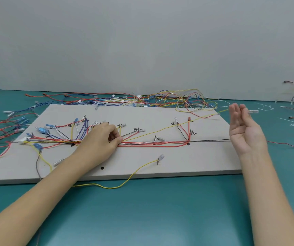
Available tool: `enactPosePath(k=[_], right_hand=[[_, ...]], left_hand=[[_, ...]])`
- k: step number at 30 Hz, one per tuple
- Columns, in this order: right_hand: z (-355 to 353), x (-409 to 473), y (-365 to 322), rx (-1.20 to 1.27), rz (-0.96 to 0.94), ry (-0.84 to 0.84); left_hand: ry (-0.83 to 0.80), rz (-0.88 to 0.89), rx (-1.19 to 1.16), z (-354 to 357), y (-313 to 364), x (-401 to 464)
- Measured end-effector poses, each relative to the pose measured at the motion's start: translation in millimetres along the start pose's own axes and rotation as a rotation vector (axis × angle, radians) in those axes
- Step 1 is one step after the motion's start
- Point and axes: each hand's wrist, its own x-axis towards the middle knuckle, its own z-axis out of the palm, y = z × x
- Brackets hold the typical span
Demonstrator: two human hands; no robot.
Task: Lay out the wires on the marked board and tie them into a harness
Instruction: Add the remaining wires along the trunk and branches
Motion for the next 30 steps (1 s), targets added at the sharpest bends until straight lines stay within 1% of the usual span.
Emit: enactPosePath(k=[3, 6, 9, 11, 13, 15, 18, 20, 23, 26, 30], right_hand=[[-5.7, 3.5, 1.9, -0.257, -0.1, 0.211], [-9.2, 7.6, 6.9, -0.613, -0.24, 0.42], [-13.3, 8.3, 14.4, -0.94, -0.415, 0.512], [-20.0, 7.7, 15.6, -1.104, -0.401, 0.562], [-25.8, 8.4, 15.5, -1.253, -0.374, 0.574], [-27.4, 6.9, 14.4, -1.381, -0.391, 0.586], [-29.6, 4.9, 11.4, -1.48, -0.361, 0.605], [-33.3, 5.1, 10.6, -1.508, -0.327, 0.585], [-39.1, 9.8, 11.1, -1.512, -0.27, 0.562], [-43.7, 15.1, 11.6, -1.543, -0.253, 0.54], [-49.0, 20.7, 12.6, -1.58, -0.251, 0.528]], left_hand=[[-0.001, 0.001, 0.004, 0.0, -0.2, 0.0], [-0.004, -0.002, 0.001, 0.5, -0.4, 0.6], [-0.008, -0.007, 0.0, 0.2, -1.0, 0.9], [-0.012, -0.006, -0.003, 0.1, -0.6, 0.9], [-0.013, -0.008, -0.009, -0.2, 0.2, 0.9], [-0.001, -0.019, -0.014, 0.4, 1.5, 0.4], [0.064, -0.073, -0.013, 4.9, 7.4, 0.6], [0.098, -0.12, 0.047, 8.9, 13.2, 2.0], [0.1, -0.159, 0.14, 12.2, 18.2, 4.6], [0.088, -0.205, 0.145, 13.1, 18.4, 5.8], [0.077, -0.214, 0.145, 14.4, 16.4, 6.2]])
